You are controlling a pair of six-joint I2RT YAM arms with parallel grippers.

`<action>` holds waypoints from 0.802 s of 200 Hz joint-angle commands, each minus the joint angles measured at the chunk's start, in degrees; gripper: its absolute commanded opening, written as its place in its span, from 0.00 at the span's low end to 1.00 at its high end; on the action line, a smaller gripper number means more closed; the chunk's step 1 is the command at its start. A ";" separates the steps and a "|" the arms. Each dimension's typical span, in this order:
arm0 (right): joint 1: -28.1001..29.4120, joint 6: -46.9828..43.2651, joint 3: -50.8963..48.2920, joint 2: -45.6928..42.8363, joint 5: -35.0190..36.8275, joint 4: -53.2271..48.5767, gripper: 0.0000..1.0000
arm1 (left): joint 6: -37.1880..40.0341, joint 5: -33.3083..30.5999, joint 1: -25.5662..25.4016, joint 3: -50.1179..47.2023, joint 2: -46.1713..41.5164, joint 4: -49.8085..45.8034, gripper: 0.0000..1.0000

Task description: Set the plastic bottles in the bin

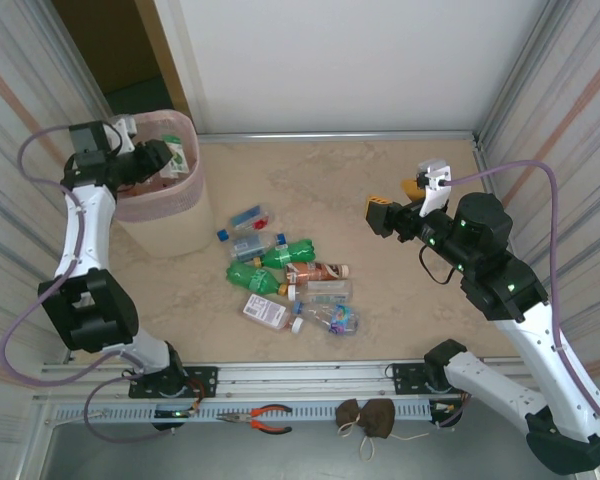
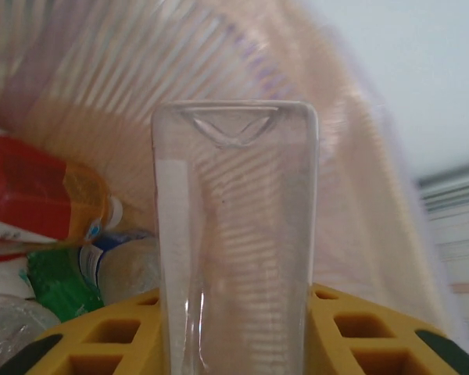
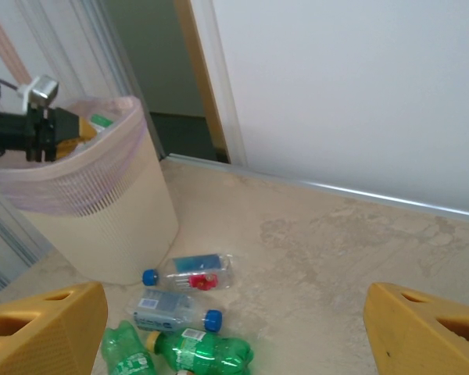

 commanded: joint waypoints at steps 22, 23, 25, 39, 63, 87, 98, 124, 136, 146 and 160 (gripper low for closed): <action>-0.40 0.82 0.80 -0.74 0.06 0.65 0.84 | -7.13 0.64 -0.66 -3.78 1.82 5.24 0.41; -0.40 0.82 0.76 -0.74 0.05 0.65 0.84 | -7.09 0.58 -0.68 -3.85 1.94 5.24 0.41; -0.40 0.82 0.77 -0.74 0.04 0.67 0.84 | -7.09 0.47 -0.79 -3.93 2.10 5.23 0.42; -0.40 0.86 0.45 -0.82 0.04 0.83 0.84 | -6.87 0.01 -0.93 -4.34 3.61 4.58 0.42; -0.40 0.82 0.31 -1.06 0.19 0.72 0.84 | -4.89 -1.18 -1.12 -4.17 6.09 2.84 0.44; -0.40 0.82 0.33 -1.17 0.39 0.57 0.84 | -2.73 -2.44 -1.17 -3.44 8.97 0.86 0.49; -0.40 0.87 0.20 -1.26 0.39 0.48 0.84 | -2.24 -2.58 -1.12 -3.24 10.11 0.41 0.50; -0.40 1.00 0.34 -1.35 0.37 0.29 0.84 | -1.84 -2.46 -1.09 -2.35 10.93 -0.13 0.58; -0.40 1.08 0.53 -1.44 0.40 -0.03 0.84 | -1.95 -2.46 -1.18 -2.12 10.21 0.12 0.62; -0.36 1.08 0.71 -1.52 0.39 -0.22 0.84 | -1.96 -2.59 -1.10 -1.64 9.08 0.16 0.64; -0.40 1.09 0.79 -1.70 0.56 -0.44 0.84 | -1.87 -2.81 -1.08 -0.22 7.89 -0.69 0.68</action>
